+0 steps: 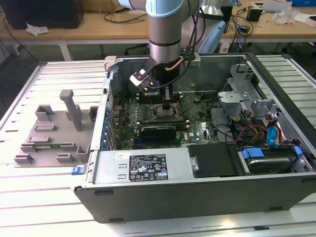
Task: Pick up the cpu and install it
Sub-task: 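Place the cpu into insertion slot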
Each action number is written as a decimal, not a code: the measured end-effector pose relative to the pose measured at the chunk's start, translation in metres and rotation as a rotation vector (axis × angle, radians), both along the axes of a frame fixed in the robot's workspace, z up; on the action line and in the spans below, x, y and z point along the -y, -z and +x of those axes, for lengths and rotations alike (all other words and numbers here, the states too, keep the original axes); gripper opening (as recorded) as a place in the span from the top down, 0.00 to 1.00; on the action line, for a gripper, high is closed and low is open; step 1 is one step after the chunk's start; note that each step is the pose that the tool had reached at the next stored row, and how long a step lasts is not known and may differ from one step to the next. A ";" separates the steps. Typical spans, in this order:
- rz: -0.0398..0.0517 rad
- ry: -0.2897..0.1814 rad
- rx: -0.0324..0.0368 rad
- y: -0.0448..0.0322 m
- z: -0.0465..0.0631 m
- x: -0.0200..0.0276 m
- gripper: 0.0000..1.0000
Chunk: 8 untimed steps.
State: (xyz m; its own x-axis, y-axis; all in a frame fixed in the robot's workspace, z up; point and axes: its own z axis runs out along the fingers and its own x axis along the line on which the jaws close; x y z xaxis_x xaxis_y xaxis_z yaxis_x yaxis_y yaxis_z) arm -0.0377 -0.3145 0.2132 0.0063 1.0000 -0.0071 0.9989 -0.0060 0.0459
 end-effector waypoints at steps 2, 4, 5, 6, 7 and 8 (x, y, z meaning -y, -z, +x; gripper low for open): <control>0.0000 0.000 0.0000 0.0029 0.000 0.0000 0.89; 0.0001 0.000 0.0001 0.0046 0.000 0.0000 0.89; 0.0002 0.000 0.0001 0.0061 0.000 0.0000 0.89; 0.0002 0.000 0.0002 0.0075 0.000 0.0000 0.89; -0.0005 0.000 -0.0003 0.0088 0.000 0.0001 0.89; -0.0005 0.000 -0.0003 0.0088 0.000 0.0001 0.89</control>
State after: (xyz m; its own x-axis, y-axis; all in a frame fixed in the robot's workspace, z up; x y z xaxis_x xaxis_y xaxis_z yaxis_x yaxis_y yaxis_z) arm -0.0377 -0.3146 0.2043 0.0062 1.0000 -0.0076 0.9989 -0.0059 0.0456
